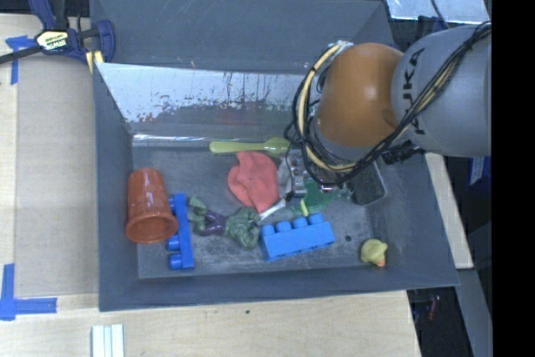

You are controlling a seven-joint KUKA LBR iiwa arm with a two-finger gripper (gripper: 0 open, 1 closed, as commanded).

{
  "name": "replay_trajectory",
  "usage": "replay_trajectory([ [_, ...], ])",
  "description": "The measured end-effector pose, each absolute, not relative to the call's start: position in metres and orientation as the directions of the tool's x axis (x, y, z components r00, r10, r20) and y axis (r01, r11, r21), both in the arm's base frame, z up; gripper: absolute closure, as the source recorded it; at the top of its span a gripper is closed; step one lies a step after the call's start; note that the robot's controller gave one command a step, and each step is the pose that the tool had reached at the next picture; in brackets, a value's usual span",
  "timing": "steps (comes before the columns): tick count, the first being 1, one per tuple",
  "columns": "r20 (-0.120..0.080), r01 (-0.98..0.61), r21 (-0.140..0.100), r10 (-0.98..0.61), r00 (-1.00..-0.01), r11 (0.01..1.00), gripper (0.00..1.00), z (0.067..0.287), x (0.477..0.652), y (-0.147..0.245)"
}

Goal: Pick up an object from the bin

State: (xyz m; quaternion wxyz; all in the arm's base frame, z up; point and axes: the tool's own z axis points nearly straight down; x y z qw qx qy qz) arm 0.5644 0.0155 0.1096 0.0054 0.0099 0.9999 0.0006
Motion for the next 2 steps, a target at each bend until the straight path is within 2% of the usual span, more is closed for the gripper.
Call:
replay_trajectory([
  [1, -0.017, -0.019, 0.000, -0.019, -1.000, 1.000, 1.00, 0.0790, 0.5745, 0.0562],
  [2, -0.009, -0.018, 0.000, -0.018, -1.000, 1.000, 0.00, 0.0724, 0.5662, 0.0643],
])
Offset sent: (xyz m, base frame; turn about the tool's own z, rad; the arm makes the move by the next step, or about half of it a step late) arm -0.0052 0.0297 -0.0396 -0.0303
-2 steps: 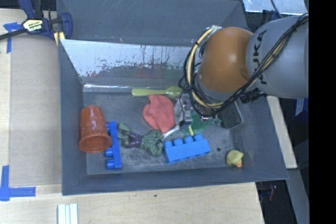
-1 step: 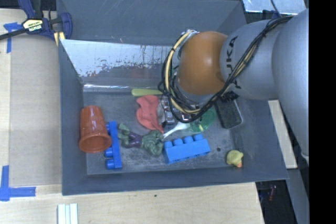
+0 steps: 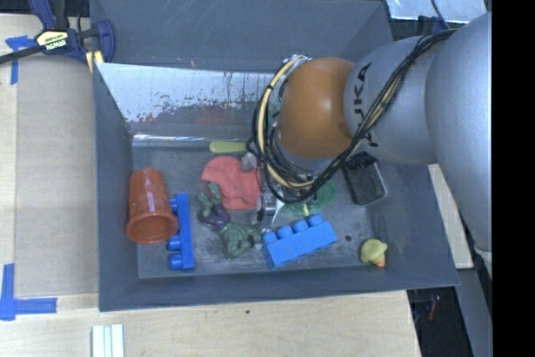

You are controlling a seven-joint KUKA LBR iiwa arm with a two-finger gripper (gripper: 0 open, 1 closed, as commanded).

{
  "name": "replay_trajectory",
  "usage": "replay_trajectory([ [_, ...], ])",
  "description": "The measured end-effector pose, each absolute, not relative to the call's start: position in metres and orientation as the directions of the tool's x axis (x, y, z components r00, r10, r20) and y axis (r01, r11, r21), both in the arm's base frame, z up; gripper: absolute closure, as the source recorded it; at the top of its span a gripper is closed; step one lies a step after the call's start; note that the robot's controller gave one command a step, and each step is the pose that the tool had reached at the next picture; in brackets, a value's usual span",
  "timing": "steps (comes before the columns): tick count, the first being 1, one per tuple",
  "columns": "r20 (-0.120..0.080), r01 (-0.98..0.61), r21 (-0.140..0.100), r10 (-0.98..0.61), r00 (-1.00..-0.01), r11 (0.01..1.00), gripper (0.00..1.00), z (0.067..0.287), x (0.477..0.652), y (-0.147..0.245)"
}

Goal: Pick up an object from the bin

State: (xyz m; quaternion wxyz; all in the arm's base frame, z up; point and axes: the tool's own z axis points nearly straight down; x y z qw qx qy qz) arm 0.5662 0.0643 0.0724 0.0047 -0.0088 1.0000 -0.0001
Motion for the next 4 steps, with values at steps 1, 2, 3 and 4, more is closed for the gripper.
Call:
replay_trajectory([
  [1, -0.007, -0.009, -0.002, -0.009, -1.000, 1.000, 1.00, 0.072, 0.561, 0.045],
  [2, -0.007, -0.009, -0.002, -0.009, -1.000, 1.000, 1.00, 0.072, 0.561, 0.045],
  [3, -0.003, -0.046, -0.003, -0.046, -0.999, 0.999, 1.00, 0.133, 0.557, 0.049],
  [4, -0.002, -0.059, -0.003, -0.059, -0.998, 0.998, 1.00, 0.201, 0.548, 0.044],
])
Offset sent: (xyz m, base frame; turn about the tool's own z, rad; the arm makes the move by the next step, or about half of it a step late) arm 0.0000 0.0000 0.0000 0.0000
